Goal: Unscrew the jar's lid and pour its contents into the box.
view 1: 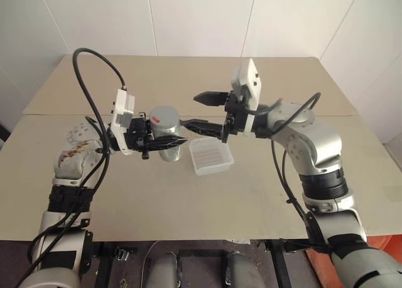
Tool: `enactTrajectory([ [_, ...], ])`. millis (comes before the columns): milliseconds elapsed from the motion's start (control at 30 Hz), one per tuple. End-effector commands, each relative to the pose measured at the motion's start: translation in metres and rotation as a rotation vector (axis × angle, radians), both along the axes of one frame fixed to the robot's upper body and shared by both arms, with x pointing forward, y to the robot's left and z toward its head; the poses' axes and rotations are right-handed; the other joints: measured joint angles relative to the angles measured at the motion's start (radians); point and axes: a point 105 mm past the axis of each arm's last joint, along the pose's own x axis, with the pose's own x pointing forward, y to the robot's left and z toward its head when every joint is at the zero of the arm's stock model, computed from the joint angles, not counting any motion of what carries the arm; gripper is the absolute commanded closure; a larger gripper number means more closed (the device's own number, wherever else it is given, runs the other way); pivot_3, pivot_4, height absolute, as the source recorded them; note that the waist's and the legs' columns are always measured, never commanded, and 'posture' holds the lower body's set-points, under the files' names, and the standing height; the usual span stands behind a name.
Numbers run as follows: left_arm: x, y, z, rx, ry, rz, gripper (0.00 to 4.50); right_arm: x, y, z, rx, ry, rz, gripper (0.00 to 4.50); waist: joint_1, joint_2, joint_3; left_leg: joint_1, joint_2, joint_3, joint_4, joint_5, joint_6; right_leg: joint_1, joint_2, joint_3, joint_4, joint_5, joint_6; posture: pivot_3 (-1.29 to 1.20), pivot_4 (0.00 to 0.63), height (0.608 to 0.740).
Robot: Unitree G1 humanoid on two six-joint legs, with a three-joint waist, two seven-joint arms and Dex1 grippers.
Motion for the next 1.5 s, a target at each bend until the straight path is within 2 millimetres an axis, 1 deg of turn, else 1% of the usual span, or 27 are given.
enactTrajectory([
  [33, -0.005, -0.002, 0.010, -0.011, -0.050, -0.018, 2.52, -0.021, 0.003, 0.011, 0.013, -0.070, 0.088, 0.01, 0.000, 0.000, 0.000, 0.000, 0.000, 0.000, 0.000, 0.000, 0.000, 0.000, 0.000, 0.000, 0.000, 0.000, 0.000, 0.00, 0.150, 0.740],
  [233, -0.004, -0.004, 0.009, -0.010, -0.047, -0.027, 2.52, -0.029, 0.013, 0.016, 0.031, -0.079, 0.118, 0.01, 0.000, 0.000, 0.000, 0.000, 0.000, 0.000, 0.000, 0.000, 0.000, 0.000, 0.000, 0.000, 0.000, 0.000, 0.000, 0.00, 0.150, 0.740],
  [567, -0.004, -0.007, 0.007, -0.002, -0.048, -0.035, 2.52, -0.026, 0.038, 0.021, 0.034, -0.045, 0.107, 0.01, 0.000, 0.000, 0.000, 0.000, 0.000, 0.000, 0.000, 0.000, 0.000, 0.000, 0.000, 0.000, 0.000, 0.000, 0.000, 0.00, 0.150, 0.740],
  [767, -0.005, -0.007, 0.006, 0.001, -0.048, -0.030, 2.52, -0.026, 0.046, 0.021, 0.018, -0.023, 0.120, 0.01, 0.001, 0.000, 0.000, 0.000, 0.000, 0.000, 0.000, 0.000, 0.000, 0.000, 0.000, 0.000, 0.000, 0.000, 0.000, 0.00, 0.150, 0.740],
  [933, -0.006, -0.006, 0.005, 0.004, -0.047, -0.024, 2.52, -0.026, 0.048, 0.019, 0.008, -0.005, 0.129, 0.01, 0.000, 0.000, 0.000, 0.000, 0.000, 0.000, 0.000, 0.000, 0.000, 0.000, 0.000, 0.000, 0.000, 0.000, 0.000, 0.00, 0.150, 0.740],
  [1000, -0.006, -0.006, 0.004, 0.005, -0.047, -0.022, 2.52, -0.027, 0.049, 0.020, 0.012, -0.002, 0.132, 0.40, 0.000, 0.000, 0.000, 0.000, 0.000, 0.000, 0.000, 0.000, 0.000, 0.000, 0.000, 0.000, 0.000, 0.000, 0.000, 0.00, 0.150, 0.740],
  [1067, -0.006, -0.006, 0.003, 0.006, -0.046, -0.020, 2.52, -0.027, 0.049, 0.022, 0.026, 0.002, 0.135, 0.93, 0.000, 0.000, 0.000, 0.000, 0.000, 0.000, 0.000, 0.000, 0.000, 0.000, 0.000, 0.000, 0.000, 0.000, 0.000, 0.00, 0.150, 0.740],
  [1133, -0.006, -0.006, 0.002, 0.009, -0.045, -0.018, 2.52, -0.026, 0.048, 0.027, 0.053, 0.015, 0.135, 1.67, 0.000, 0.000, 0.000, 0.000, 0.000, 0.000, 0.000, 0.000, 0.000, 0.000, 0.000, 0.000, 0.000, 0.000, 0.000, 0.00, 0.150, 0.740],
  [1167, -0.006, -0.007, 0.001, 0.011, -0.045, -0.017, 2.52, -0.026, 0.047, 0.030, 0.066, 0.020, 0.136, 1.73, 0.000, 0.000, 0.000, 0.000, 0.000, 0.000, 0.000, 0.000, 0.000, 0.000, 0.000, 0.000, 0.000, 0.000, 0.000, 0.00, 0.150, 0.740],
  [1267, -0.006, -0.007, 0.000, 0.014, -0.046, -0.016, 2.52, -0.024, 0.042, 0.037, 0.113, 0.053, 0.136, 1.73, 0.000, 0.000, 0.000, 0.000, 0.000, 0.000, 0.000, 0.000, 0.000, 0.000, 0.000, 0.000, 0.000, 0.000, 0.000, 0.00, 0.150, 0.740],
  [1333, -0.006, -0.008, -0.001, 0.016, -0.046, -0.015, 2.52, -0.021, 0.035, 0.044, 0.163, 0.080, 0.120, 1.73, 0.000, 0.000, 0.000, 0.000, 0.000, 0.000, 0.000, 0.000, 0.000, 0.000, 0.000, 0.000, 0.000, 0.000, 0.000, 0.00, 0.150, 0.740],
  [1433, -0.007, -0.007, -0.002, 0.016, -0.046, -0.013, 2.52, -0.009, 0.016, 0.055, 0.256, 0.132, 0.050, 1.73, 0.003, 0.000, 0.000, 0.000, 0.000, 0.000, 0.000, 0.000, 0.000, 0.000, 0.000, 0.000, 0.000, 0.000, 0.000, 0.00, 0.150, 0.740],
  [1500, -0.008, -0.005, -0.003, 0.016, -0.044, -0.009, 2.52, 0.001, -0.003, 0.057, 0.290, 0.123, -0.043, 1.73, 0.004, 0.000, 0.000, 0.000, 0.000, 0.000, 0.000, 0.000, 0.000, 0.000, 0.000, 0.000, 0.000, 0.000, 0.000, 0.00, 0.150, 0.740],
])
